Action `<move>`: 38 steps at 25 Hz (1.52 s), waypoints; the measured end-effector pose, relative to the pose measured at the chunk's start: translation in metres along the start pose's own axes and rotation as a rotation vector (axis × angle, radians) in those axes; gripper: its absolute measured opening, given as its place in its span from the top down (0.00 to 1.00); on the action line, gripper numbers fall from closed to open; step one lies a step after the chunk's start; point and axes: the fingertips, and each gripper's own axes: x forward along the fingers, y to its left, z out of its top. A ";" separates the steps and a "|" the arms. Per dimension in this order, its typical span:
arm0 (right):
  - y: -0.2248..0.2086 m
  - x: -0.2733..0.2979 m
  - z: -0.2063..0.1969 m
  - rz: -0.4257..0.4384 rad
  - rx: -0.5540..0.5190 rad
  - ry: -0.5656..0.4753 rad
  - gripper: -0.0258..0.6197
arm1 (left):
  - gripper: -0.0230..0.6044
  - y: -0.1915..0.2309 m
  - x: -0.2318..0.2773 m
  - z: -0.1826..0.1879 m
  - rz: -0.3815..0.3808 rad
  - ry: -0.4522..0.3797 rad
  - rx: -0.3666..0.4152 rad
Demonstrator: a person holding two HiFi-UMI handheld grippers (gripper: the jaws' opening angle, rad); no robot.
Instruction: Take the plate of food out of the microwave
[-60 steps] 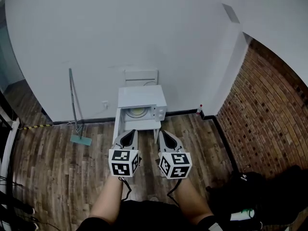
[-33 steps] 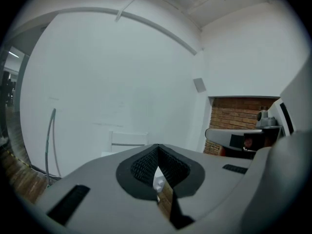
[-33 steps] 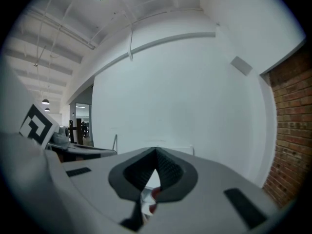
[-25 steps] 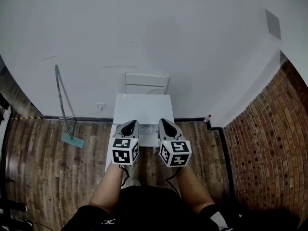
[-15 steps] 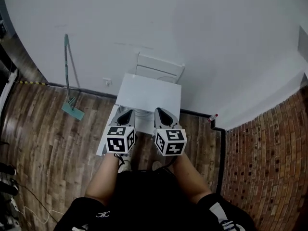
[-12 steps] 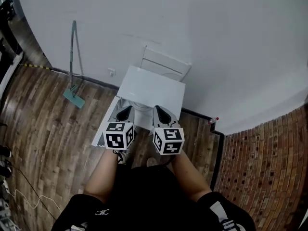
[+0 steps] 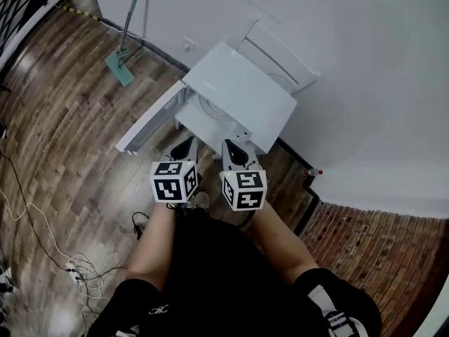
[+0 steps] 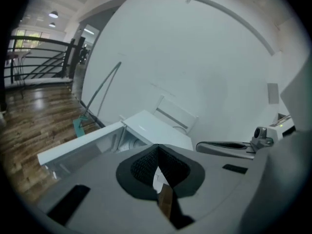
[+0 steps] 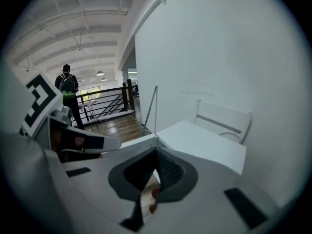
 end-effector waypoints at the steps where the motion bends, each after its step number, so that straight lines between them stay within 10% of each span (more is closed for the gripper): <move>1: 0.000 0.006 -0.010 0.009 -0.013 0.015 0.95 | 0.97 0.004 0.005 -0.010 0.013 0.006 -0.019; 18: -0.055 0.239 -0.163 -0.066 -0.438 0.159 0.95 | 0.97 0.115 0.090 -0.181 0.073 0.093 -0.175; 26: -0.095 0.300 -0.169 -0.161 -0.567 0.205 0.95 | 0.97 0.121 0.104 -0.206 0.050 0.133 -0.160; 28: -0.095 0.312 -0.174 -0.132 -0.592 0.247 0.75 | 0.97 0.125 0.105 -0.211 0.048 0.145 -0.157; 38: -0.112 0.339 -0.189 -0.161 -0.707 0.398 0.75 | 0.97 0.136 0.100 -0.230 0.024 0.185 -0.159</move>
